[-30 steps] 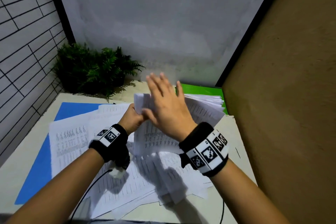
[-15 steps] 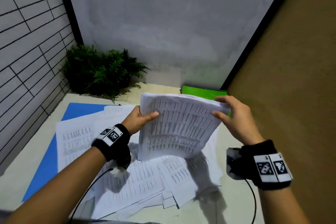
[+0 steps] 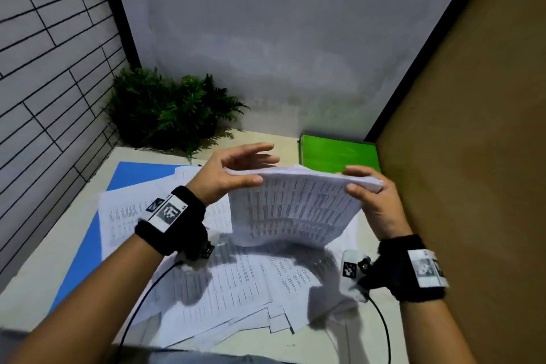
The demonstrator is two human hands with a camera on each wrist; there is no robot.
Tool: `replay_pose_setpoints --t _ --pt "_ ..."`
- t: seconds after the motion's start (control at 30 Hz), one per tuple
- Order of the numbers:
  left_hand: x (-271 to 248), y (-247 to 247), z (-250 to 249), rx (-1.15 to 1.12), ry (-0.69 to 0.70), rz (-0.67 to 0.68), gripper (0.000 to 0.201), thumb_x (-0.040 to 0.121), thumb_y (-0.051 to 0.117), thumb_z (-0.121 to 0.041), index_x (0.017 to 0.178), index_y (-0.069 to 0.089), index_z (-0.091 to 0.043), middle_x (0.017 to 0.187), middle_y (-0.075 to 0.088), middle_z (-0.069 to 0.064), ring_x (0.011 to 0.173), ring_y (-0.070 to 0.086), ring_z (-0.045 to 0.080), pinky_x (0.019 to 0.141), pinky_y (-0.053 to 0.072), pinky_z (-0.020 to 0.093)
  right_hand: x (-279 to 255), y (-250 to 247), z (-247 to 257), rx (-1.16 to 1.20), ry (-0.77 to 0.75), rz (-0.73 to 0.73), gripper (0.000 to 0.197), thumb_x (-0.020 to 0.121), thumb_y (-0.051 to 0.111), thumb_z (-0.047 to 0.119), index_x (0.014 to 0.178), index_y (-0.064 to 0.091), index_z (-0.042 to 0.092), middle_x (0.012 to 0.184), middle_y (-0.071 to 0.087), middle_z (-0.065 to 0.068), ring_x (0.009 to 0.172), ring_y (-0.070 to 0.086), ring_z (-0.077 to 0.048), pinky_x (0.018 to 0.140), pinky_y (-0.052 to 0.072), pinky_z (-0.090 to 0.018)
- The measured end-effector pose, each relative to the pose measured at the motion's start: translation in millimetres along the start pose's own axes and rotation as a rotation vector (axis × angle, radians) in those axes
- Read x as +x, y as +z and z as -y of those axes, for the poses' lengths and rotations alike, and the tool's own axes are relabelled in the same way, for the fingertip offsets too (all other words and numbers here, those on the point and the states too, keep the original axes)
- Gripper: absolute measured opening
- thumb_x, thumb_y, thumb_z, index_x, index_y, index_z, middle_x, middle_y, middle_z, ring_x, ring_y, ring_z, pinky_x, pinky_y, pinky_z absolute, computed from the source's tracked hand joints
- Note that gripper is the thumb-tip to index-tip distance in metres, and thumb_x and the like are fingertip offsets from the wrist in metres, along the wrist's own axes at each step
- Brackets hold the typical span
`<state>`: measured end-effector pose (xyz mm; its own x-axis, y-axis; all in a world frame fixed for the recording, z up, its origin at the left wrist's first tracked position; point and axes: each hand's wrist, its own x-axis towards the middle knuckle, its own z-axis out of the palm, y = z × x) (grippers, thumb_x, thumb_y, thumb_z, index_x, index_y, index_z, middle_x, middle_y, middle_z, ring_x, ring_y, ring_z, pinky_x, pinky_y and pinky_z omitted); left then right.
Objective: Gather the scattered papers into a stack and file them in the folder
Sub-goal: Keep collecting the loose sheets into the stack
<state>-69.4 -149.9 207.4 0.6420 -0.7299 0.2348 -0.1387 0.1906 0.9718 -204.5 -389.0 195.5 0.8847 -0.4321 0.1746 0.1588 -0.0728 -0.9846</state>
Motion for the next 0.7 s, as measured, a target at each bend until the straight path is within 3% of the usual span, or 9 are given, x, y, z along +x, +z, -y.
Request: replay_pose_setpoints --t 0.1,0.2,0.27,0.4,0.5,0.57,0.63,0.7 --pt "-2 7 13 0.073 -0.057 -0.018 0.038 0.059 0.079 -0.025 0.09 0.07 -0.044 0.089 0.07 -0.028 0.087 0.063 -0.009 0.071 0.047 0.007 0 6 -8 0.03 0.056 -0.005 0.018 0.057 0.072 0.005 0.068 0.073 0.019 0.066 0.071 0.012 0.063 0.063 0.0 0.06 0.05 -0.013" --pt "-1 11 16 0.156 -0.072 -0.057 0.032 0.08 0.065 -0.006 0.091 0.066 -0.035 0.077 0.07 -0.029 0.078 0.063 -0.01 0.068 0.047 0.006 4 7 -9 0.021 0.07 -0.061 0.037 0.069 0.063 -0.014 0.061 0.074 0.019 0.058 0.07 0.012 0.056 0.063 0.001 0.058 0.051 -0.013" --pt "1 12 13 0.188 -0.065 -0.064 0.028 0.087 0.053 -0.002 0.088 0.063 -0.029 0.073 0.069 -0.03 0.075 0.062 -0.012 0.068 0.047 0.005 5 7 -7 0.022 0.065 -0.115 0.046 0.074 0.056 -0.018 0.056 0.074 0.021 0.054 0.069 0.013 0.052 0.062 0.003 0.056 0.05 -0.011" --pt "7 16 5 0.164 -0.044 -0.072 0.028 0.093 0.041 -0.007 0.079 0.058 -0.024 0.065 0.067 -0.029 0.066 0.062 -0.012 0.06 0.045 0.004 4 5 -5 0.051 0.028 -0.21 0.034 0.078 0.054 -0.016 0.064 0.067 0.012 0.053 0.068 0.016 0.051 0.061 0.005 0.054 0.049 -0.01" --pt "10 21 2 0.085 -0.055 -0.106 0.026 0.09 0.037 -0.025 0.077 0.058 -0.019 0.065 0.07 -0.021 0.064 0.063 -0.007 0.06 0.048 0.008 1 5 -3 0.044 0.001 -0.237 0.023 0.081 0.053 -0.011 0.076 0.06 0.011 0.055 0.069 0.018 0.053 0.062 0.006 0.055 0.049 -0.009" --pt "14 23 2 0.039 -0.071 -0.133 0.031 0.09 0.033 -0.028 0.079 0.059 -0.016 0.067 0.071 -0.015 0.065 0.064 -0.003 0.06 0.051 0.012 1 6 -1 0.025 -0.019 -0.251 0.017 0.083 0.056 -0.003 0.077 0.06 0.012 0.057 0.069 0.019 0.054 0.062 0.006 0.055 0.05 -0.01" --pt "18 22 0 0.008 -0.074 -0.147 0.033 0.094 0.031 -0.022 0.079 0.06 -0.014 0.066 0.072 -0.012 0.064 0.065 -0.001 0.059 0.053 0.015 3 5 2 0.05 -0.033 -0.261 0.009 0.077 0.066 0.022 0.078 0.061 0.014 0.059 0.07 0.019 0.057 0.063 0.005 0.057 0.051 -0.011" --pt "21 23 -2 -0.012 -0.059 -0.167 0.035 0.096 0.03 -0.015 0.079 0.061 -0.014 0.065 0.072 -0.011 0.063 0.067 0.001 0.059 0.055 0.016 5 3 4 0.047 -0.036 -0.253 0.047 0.055 0.073 0.056 0.079 0.063 0.017 0.065 0.072 0.018 0.062 0.066 0.003 0.06 0.053 -0.013"
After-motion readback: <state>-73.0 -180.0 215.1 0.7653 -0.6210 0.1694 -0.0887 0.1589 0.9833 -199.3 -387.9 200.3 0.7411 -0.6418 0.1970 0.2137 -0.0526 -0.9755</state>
